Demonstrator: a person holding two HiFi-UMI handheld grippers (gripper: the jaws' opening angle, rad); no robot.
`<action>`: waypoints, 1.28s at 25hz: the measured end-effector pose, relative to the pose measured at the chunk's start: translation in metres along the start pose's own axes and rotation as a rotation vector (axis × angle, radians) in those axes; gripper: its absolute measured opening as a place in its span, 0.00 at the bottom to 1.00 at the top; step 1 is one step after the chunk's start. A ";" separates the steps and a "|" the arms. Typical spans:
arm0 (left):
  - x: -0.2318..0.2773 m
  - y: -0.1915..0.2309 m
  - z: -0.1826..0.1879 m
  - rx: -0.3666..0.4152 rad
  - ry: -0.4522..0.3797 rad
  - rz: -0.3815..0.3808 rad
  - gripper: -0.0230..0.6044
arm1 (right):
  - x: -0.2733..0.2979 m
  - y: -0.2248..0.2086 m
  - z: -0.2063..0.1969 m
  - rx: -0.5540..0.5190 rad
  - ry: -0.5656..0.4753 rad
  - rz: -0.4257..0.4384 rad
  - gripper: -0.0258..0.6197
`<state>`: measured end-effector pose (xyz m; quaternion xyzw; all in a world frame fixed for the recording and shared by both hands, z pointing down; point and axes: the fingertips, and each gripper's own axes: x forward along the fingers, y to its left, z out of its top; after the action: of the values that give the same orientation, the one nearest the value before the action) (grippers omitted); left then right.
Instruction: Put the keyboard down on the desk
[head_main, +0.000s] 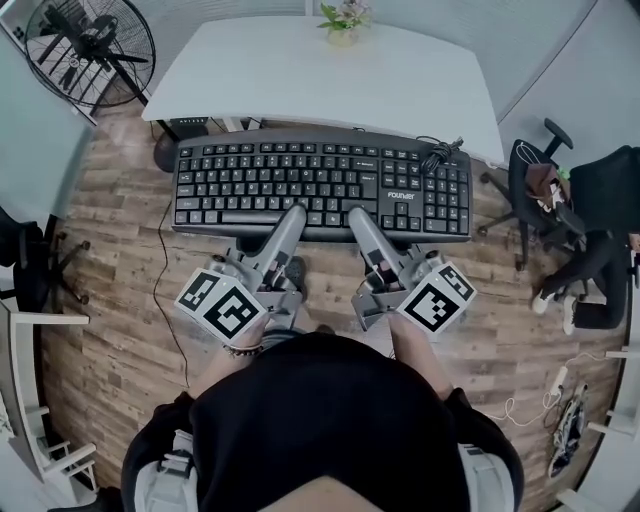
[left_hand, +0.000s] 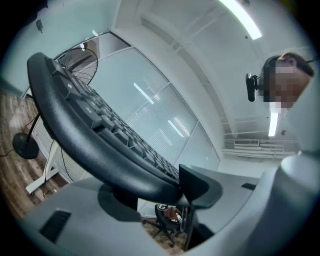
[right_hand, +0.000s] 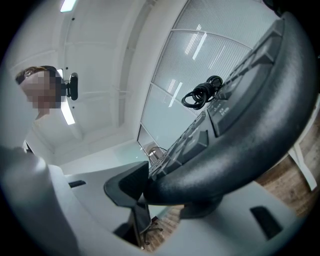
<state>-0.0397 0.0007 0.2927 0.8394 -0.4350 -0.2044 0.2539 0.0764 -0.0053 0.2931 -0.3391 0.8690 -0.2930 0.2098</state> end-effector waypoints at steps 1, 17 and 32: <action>0.002 0.004 0.002 -0.002 0.000 -0.002 0.40 | 0.004 -0.002 0.000 0.001 0.000 -0.003 0.31; 0.024 0.022 -0.008 0.014 -0.024 -0.055 0.40 | 0.013 -0.028 -0.001 -0.032 -0.043 0.009 0.32; 0.093 0.076 0.036 -0.008 0.002 -0.073 0.40 | 0.094 -0.066 0.027 -0.012 -0.053 -0.027 0.32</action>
<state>-0.0578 -0.1228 0.2983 0.8540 -0.4028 -0.2143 0.2499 0.0584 -0.1220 0.3007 -0.3599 0.8602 -0.2814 0.2266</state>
